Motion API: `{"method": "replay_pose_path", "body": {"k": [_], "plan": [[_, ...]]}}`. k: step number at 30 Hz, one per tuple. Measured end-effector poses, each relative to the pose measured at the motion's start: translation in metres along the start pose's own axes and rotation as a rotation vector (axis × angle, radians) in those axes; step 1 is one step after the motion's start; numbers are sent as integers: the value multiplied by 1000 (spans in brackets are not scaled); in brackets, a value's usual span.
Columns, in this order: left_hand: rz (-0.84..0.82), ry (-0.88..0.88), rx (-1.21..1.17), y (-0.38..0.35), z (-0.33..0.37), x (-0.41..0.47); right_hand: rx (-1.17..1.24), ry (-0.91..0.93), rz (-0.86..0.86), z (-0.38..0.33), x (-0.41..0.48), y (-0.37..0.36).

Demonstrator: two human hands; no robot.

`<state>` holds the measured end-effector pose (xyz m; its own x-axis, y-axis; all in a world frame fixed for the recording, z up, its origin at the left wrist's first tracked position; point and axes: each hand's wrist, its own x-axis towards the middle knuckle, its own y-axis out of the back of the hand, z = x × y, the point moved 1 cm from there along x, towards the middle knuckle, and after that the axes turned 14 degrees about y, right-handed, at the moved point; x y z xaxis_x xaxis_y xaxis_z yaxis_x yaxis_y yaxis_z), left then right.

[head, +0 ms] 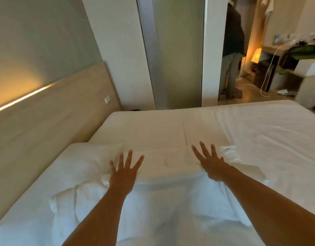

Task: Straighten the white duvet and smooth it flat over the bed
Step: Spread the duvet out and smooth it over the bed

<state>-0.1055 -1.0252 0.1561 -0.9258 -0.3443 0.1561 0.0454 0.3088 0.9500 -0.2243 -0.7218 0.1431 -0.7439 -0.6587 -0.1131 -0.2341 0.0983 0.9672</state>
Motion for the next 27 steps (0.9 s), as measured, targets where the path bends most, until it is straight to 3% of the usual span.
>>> {"method": "replay_pose_path", "body": {"k": [5, 8, 20, 24, 27], "plan": [[12, -26, 39, -48, 12, 39, -17, -17, -20, 21, 38, -31], [-3, -40, 130, -51, 19, 82, -42, -17, -19, 37, 69, -22], [56, -77, 134, -76, 88, 251, -141, -28, 21, 140, 192, 10], [67, -25, 108, -141, 112, 288, -237, -55, 39, 169, 241, -42], [56, 96, -67, -228, 131, 287, -314, -162, 66, 205, 270, -124]]}}
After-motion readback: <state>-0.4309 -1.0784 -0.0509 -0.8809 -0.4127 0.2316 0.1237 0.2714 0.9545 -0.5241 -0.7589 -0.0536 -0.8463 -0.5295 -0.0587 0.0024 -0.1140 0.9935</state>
